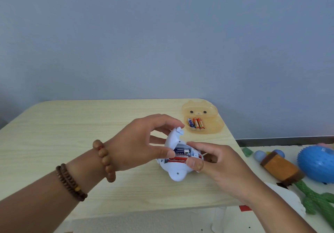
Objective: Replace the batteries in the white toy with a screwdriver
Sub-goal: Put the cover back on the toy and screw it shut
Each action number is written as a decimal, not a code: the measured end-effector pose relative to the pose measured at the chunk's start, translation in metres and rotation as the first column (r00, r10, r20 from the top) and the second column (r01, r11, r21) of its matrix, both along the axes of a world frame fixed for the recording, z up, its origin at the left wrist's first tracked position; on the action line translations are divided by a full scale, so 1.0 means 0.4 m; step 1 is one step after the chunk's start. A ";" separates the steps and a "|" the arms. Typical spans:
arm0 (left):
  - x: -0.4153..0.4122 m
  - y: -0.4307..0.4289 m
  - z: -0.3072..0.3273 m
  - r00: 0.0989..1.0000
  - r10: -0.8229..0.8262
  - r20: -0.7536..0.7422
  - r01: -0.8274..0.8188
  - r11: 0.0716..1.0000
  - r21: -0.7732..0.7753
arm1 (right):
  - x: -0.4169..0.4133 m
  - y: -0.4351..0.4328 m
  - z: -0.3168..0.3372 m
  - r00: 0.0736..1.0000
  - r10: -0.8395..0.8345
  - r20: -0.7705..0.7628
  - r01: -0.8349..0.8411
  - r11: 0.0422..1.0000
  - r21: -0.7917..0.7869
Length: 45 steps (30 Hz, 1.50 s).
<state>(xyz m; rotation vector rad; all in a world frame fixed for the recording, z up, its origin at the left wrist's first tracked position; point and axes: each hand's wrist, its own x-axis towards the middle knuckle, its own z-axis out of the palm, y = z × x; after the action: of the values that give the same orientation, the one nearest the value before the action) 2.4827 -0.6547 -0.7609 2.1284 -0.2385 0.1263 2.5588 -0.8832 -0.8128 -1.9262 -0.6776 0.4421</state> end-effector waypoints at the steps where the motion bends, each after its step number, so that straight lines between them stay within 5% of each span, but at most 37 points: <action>1: 0.000 -0.002 0.000 1.000 0.003 0.002 -0.003 1.000 0.004 | 0.000 0.000 0.000 1.000 0.003 0.001 -0.003 1.000 0.000; 23: 0.009 -0.010 -0.007 0.999 -0.010 0.052 -0.002 0.976 0.217 | -0.001 -0.002 -0.002 1.000 0.015 -0.006 -0.014 1.000 0.016; 45: 0.021 -0.010 -0.004 1.000 -0.016 -0.017 0.020 0.971 0.239 | -0.005 -0.003 0.036 0.995 0.064 -0.075 -0.067 0.997 -0.031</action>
<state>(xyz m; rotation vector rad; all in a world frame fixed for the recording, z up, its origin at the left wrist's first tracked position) 2.4909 -0.6589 -0.7623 2.3651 -0.2755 0.0736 2.5568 -0.8844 -0.7983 -1.9133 -0.6903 0.5669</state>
